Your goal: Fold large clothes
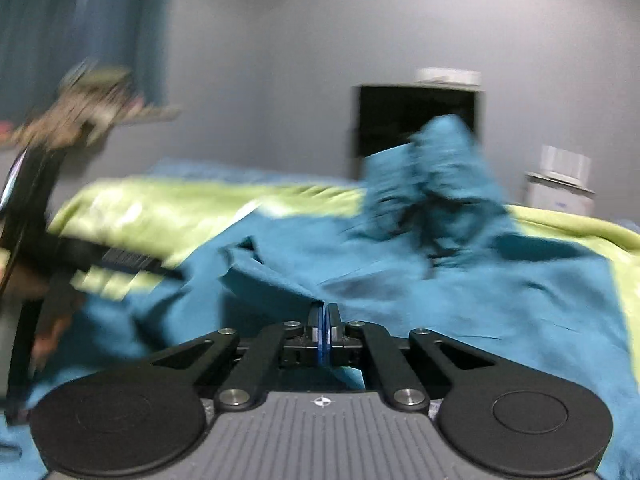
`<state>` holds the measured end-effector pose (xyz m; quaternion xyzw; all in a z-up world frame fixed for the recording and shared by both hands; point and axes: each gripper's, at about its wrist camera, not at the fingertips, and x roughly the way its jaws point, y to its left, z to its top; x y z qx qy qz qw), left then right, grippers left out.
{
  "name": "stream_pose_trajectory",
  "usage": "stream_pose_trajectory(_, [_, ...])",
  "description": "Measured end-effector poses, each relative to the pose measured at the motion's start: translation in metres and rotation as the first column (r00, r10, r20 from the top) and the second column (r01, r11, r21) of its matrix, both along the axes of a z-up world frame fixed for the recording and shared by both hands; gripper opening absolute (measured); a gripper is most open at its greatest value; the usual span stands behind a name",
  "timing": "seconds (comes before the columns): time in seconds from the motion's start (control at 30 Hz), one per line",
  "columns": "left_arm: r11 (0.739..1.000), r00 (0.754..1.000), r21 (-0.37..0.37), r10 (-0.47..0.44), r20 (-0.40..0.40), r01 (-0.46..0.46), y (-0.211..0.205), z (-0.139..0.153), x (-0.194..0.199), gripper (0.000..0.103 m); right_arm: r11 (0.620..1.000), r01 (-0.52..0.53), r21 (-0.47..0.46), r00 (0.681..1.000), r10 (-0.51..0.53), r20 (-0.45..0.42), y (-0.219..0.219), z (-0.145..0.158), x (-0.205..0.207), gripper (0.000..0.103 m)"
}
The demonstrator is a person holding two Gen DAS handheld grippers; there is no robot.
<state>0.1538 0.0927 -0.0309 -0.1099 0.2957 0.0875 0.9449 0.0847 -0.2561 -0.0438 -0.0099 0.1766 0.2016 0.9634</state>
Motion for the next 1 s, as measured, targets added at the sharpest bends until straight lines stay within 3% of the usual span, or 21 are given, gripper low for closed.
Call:
stream_pose_trajectory(0.07, [1.000,1.000,0.009,0.000,-0.003,0.000,-0.002,0.000,0.000,0.085,0.988,0.119,0.094,0.993,-0.118,-0.012,-0.033,0.005,0.006,0.002])
stream_pose_trajectory(0.17, [1.000,1.000,0.024,-0.012,-0.014,0.013,-0.004,-0.002,0.000,0.085,0.927,0.308,0.212,0.951,-0.296,-0.086,-0.086,0.000,0.015,0.002])
stream_pose_trajectory(0.27, [0.999,0.999,0.047,-0.024,-0.027,0.025,-0.007,-0.004,0.002,0.085,0.870,0.403,0.284,0.913,-0.359,-0.193,-0.124,-0.017,0.020,0.004])
stream_pose_trajectory(0.37, [0.997,0.998,0.067,-0.043,-0.037,0.045,-0.012,-0.006,0.004,0.085,0.804,0.453,0.385,0.887,-0.361,-0.288,-0.150,-0.037,0.024,0.019])
stream_pose_trajectory(0.4, [0.996,0.998,0.071,-0.052,-0.045,0.055,-0.014,-0.007,0.005,0.085,0.793,0.456,0.404,0.884,-0.351,-0.308,-0.153,-0.042,0.027,0.031])
stream_pose_trajectory(0.43, [0.995,0.997,0.075,-0.063,-0.055,0.067,-0.016,-0.008,0.006,0.085,0.787,0.456,0.416,0.883,-0.342,-0.321,-0.154,-0.045,0.030,0.044])
stream_pose_trajectory(0.53, [0.990,0.992,0.099,-0.092,-0.081,0.100,-0.024,-0.012,0.010,0.085,0.782,0.451,0.429,0.886,-0.336,-0.319,-0.145,-0.054,0.042,0.062])
stream_pose_trajectory(0.57, [0.988,0.992,0.114,-0.094,-0.083,0.103,-0.027,-0.012,0.010,0.085,0.785,0.461,0.413,0.880,-0.347,-0.323,-0.144,-0.054,0.046,0.063])
stream_pose_trajectory(0.7, [0.981,0.990,0.133,-0.135,-0.029,0.138,-0.035,-0.008,0.007,0.085,0.816,0.498,0.293,0.862,-0.432,-0.263,-0.134,-0.049,0.058,0.063])
stream_pose_trajectory(0.77, [0.976,0.985,0.131,-0.172,-0.028,0.175,-0.039,-0.009,0.008,0.085,0.820,0.486,0.301,0.864,-0.399,-0.308,-0.137,-0.052,0.071,0.063])
stream_pose_trajectory(0.8, [0.973,0.983,0.143,-0.179,-0.034,0.182,-0.042,-0.010,0.010,0.085,0.814,0.470,0.343,0.872,-0.368,-0.323,-0.145,-0.051,0.070,0.051])
stream_pose_trajectory(0.83, [0.970,0.983,0.158,-0.180,-0.042,0.185,-0.045,-0.011,0.012,0.085,0.810,0.443,0.384,0.888,-0.337,-0.313,-0.149,-0.050,0.072,0.021])
stream_pose_trajectory(0.9, [0.966,0.981,0.177,-0.182,-0.065,0.191,-0.048,-0.014,0.015,0.087,0.826,0.441,0.351,0.896,-0.379,-0.233,-0.150,-0.040,0.068,0.012])
stream_pose_trajectory(1.0, [0.971,0.979,0.160,-0.156,-0.128,0.176,-0.045,-0.021,0.025,0.090,0.838,0.484,0.250,0.875,-0.462,-0.144,-0.145,-0.032,0.069,0.011])
